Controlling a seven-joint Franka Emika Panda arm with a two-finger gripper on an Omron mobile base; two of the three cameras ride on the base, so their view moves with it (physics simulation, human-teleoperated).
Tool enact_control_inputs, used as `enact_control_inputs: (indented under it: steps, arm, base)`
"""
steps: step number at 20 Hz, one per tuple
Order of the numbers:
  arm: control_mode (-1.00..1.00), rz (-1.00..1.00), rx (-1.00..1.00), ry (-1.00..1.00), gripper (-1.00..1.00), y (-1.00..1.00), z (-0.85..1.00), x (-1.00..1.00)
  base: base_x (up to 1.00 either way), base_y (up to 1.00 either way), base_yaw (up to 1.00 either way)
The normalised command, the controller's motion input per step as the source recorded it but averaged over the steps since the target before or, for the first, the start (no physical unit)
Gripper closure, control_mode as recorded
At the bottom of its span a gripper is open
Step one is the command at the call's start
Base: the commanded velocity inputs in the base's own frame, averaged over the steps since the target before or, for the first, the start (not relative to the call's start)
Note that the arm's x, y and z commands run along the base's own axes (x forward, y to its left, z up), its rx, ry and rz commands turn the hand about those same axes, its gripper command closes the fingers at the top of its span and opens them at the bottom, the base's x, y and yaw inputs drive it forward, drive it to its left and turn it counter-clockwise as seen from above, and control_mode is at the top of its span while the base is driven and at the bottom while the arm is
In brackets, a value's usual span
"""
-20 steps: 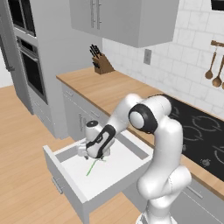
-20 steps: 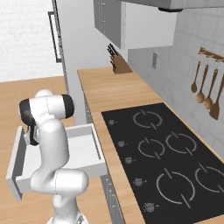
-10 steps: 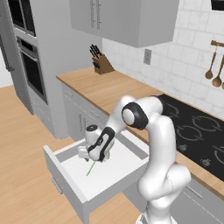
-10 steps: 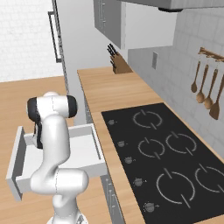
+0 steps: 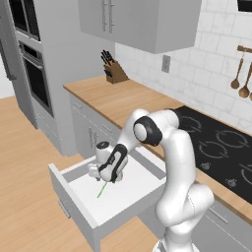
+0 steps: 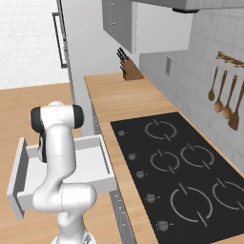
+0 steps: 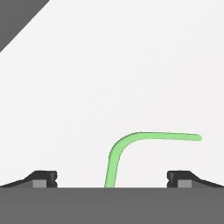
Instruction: Take a straw from the drawer in front and place it inside the glass cup on the dining counter.
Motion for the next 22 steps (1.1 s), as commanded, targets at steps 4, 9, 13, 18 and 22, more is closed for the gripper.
enact_control_inputs:
  steps: [4, 9, 13, 18, 22]
  arm:
    - [-1.0, -0.09, 0.0, -0.01, -1.0, 0.0, 0.0, 0.0]
    - [-1.0, -0.1, 0.0, -0.01, -1.0, -0.08, 0.0, 0.04]
    - [-1.0, -0.09, 0.0, 0.0, -1.0, -0.11, -0.04, 0.07]
    - [-1.0, -0.08, 0.0, 0.0, -1.0, -0.04, -0.19, 0.05]
    - [-1.0, -0.07, 0.0, 0.0, -1.0, 0.0, -0.22, 0.07]
  base:
    - [0.0, 0.0, 0.0]
    - [0.0, 0.0, 0.0]
    - [0.0, 0.0, 0.0]
    - [0.0, 0.0, 0.0]
    - [0.0, 0.0, 0.0]
